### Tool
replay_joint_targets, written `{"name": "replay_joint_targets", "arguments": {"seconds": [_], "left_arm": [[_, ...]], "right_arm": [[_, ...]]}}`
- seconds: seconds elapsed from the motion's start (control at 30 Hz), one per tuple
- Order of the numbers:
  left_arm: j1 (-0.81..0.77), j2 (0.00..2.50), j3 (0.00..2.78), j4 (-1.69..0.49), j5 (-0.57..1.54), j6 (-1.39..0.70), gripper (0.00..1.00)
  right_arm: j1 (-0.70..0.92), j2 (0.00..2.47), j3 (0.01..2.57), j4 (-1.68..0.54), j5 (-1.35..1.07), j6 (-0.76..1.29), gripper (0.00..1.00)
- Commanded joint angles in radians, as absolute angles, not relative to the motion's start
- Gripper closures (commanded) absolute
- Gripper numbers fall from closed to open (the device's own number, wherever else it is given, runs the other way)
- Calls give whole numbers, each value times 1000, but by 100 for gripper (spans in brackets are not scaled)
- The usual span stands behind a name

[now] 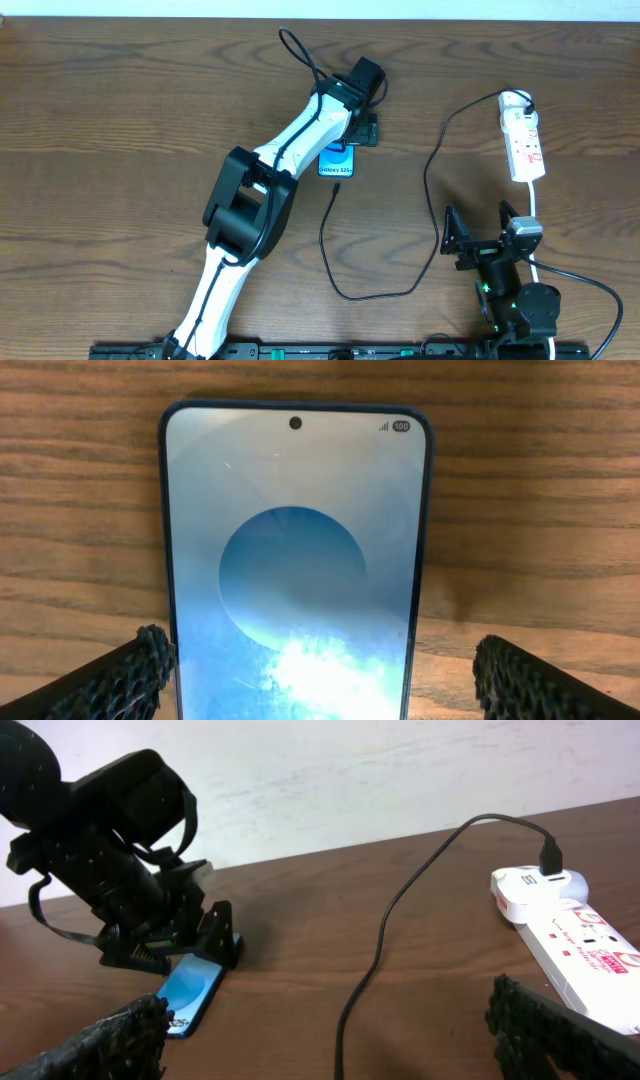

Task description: Plug charger to phone and switch on socket

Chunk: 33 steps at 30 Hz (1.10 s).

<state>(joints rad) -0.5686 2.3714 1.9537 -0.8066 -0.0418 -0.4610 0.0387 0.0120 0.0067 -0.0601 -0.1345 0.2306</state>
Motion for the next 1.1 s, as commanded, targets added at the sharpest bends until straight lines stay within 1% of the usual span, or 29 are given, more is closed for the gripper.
{"name": "replay_joint_targets", "arguments": {"seconds": [0.0, 0.4, 0.57, 0.83, 0.93, 0.97, 1.07], "left_arm": [[-566, 2397, 1940, -809, -68, -428, 2], [-566, 2400, 1900, -799, -68, -439, 2], [-566, 2400, 1831, -754, -64, -440, 2], [-566, 2400, 1830, -730, -65, -439, 2], [-565, 2400, 1830, -731, -64, -439, 0], [-565, 2400, 1830, -732, -65, -439, 6], [-565, 2399, 1830, -736, -65, -439, 9]], "right_arm": [[45, 7, 6, -64, -133, 239, 1], [45, 7, 6, -64, -133, 239, 1], [45, 7, 6, -64, -133, 239, 1], [45, 7, 6, -64, -133, 239, 1], [45, 7, 6, -64, -133, 239, 1], [45, 7, 6, -64, -133, 239, 1], [45, 7, 6, -64, -133, 239, 1]]}}
